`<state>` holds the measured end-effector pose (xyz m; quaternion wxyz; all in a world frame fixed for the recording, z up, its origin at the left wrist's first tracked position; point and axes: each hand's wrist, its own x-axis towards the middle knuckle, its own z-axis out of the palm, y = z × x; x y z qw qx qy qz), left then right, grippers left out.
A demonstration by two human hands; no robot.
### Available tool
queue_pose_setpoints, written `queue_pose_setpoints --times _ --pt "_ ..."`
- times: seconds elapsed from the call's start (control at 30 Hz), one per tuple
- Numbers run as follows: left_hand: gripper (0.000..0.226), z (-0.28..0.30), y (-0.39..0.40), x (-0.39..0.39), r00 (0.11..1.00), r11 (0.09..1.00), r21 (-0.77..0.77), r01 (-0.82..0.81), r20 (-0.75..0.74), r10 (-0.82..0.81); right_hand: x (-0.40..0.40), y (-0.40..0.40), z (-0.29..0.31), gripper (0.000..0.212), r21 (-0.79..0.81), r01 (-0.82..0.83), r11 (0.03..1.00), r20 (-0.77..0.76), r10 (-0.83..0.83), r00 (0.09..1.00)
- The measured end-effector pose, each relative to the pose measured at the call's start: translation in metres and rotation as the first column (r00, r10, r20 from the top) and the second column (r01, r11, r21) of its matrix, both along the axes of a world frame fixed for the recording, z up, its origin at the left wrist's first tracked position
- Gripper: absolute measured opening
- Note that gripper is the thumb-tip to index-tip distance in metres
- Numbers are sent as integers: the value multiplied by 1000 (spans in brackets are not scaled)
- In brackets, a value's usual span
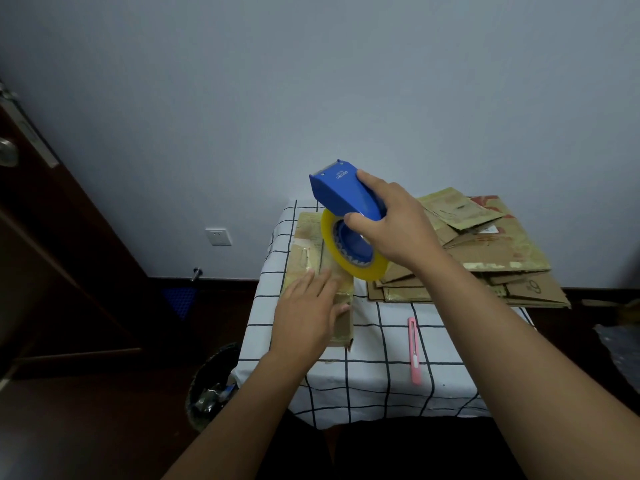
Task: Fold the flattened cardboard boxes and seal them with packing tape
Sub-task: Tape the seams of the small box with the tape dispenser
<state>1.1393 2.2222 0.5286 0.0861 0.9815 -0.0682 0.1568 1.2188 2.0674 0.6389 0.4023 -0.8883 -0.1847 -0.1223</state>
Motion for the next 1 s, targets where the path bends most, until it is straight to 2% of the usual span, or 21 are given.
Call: queue_pose_setpoints --times 0.17,0.33,0.47,0.67,0.87,1.0 --pt "32 -2 0 3 999 999 -49 7 44 -5 -3 1 1 71 -41 -12 999 12 13 1000" --pt "57 11 5 -9 994 996 -67 56 -89 -62 -2 3 2 71 -55 -11 998 25 12 1000" --pt "39 31 10 -8 993 978 -198 60 -89 -79 -2 5 2 71 -69 -14 997 38 17 999" --pt "43 23 17 6 994 991 -115 74 -70 -82 -2 5 2 71 -84 -11 996 49 15 999" --pt "48 7 19 11 989 996 -11 88 117 -86 -2 5 1 71 -86 -17 996 53 22 998" --pt "44 -3 15 11 960 994 46 98 258 -107 -2 6 2 71 -107 -15 994 51 21 998"
